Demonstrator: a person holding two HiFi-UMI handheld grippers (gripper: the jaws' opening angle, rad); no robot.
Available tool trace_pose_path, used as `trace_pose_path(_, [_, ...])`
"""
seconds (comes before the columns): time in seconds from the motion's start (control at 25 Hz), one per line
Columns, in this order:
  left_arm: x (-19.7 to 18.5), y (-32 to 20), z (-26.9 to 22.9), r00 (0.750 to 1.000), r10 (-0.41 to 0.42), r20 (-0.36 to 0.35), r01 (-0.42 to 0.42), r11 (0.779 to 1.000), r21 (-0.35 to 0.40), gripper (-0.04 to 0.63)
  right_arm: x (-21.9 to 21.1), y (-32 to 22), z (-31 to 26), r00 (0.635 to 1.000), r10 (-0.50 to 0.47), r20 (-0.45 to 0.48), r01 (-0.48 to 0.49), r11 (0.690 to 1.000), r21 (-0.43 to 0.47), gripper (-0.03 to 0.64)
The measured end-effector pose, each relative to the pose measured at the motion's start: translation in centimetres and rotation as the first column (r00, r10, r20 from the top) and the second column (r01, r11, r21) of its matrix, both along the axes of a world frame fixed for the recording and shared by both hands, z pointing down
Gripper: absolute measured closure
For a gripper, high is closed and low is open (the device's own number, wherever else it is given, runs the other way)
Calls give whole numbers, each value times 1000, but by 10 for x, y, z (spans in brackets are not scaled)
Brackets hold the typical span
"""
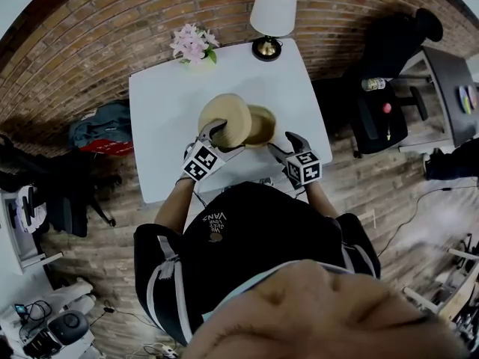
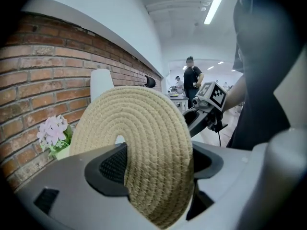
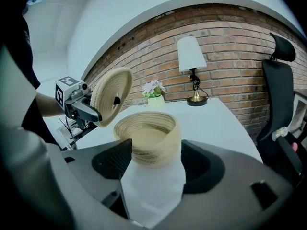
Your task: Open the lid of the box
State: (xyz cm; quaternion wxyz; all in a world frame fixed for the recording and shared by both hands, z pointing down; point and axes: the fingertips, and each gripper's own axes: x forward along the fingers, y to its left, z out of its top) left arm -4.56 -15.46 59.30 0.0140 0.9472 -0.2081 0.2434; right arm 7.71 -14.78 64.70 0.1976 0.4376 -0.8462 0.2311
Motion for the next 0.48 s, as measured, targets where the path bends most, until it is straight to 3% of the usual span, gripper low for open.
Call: trace_pose_path(0.48, [-39,9,-6,986,-134,-98,134,991,-11,222,-13,2,-17,998,44,50,-45,999,27,305])
